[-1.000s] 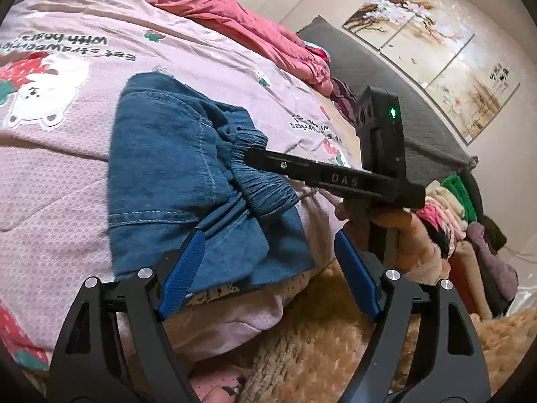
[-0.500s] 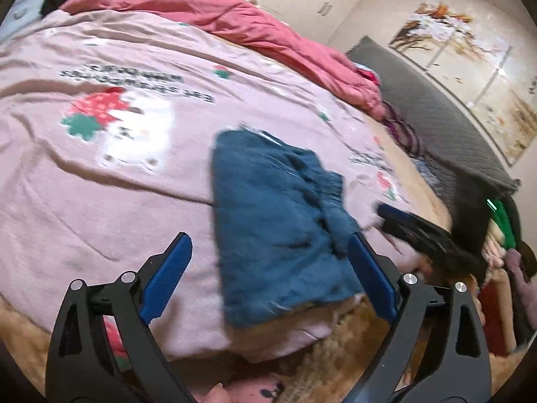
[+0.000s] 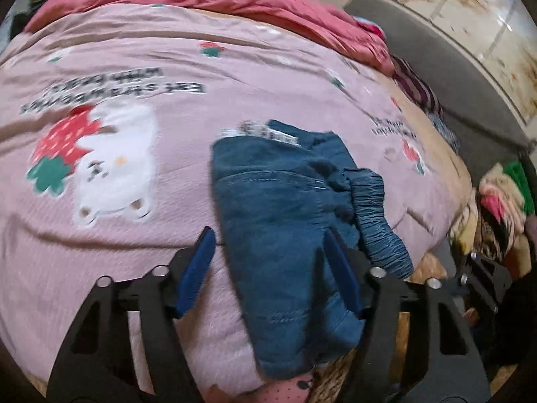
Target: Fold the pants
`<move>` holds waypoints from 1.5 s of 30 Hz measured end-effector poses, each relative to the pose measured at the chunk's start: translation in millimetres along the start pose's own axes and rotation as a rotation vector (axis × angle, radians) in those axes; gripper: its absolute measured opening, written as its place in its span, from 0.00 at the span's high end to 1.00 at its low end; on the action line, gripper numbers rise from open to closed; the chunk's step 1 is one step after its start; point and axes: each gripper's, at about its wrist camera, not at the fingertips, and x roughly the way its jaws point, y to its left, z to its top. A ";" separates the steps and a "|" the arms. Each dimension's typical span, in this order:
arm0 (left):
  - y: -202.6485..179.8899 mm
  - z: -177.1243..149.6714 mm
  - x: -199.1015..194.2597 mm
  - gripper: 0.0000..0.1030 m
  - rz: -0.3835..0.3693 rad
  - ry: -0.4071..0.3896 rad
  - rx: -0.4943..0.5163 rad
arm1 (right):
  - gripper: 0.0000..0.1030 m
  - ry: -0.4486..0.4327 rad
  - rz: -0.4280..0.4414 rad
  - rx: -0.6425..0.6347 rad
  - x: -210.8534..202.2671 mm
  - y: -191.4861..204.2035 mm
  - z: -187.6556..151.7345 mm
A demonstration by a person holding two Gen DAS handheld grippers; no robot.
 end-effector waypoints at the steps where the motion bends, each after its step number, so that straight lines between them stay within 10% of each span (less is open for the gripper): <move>1: -1.6 2.7 7.0 0.48 0.011 0.011 0.009 | 0.41 0.009 0.007 -0.021 4.5 4.2 1.8; 10: 3.4 -3.2 23.6 0.48 -0.006 0.008 -0.009 | 0.56 0.059 -0.070 -0.245 45.9 30.3 17.1; 18: 10.4 -4.4 26.1 0.45 -0.027 0.009 -0.036 | 0.97 0.116 -0.015 -0.261 54.9 27.2 8.6; 45: 3.7 -9.0 24.9 0.38 -0.008 -0.003 -0.012 | 0.80 0.102 0.004 0.102 40.6 12.1 -22.3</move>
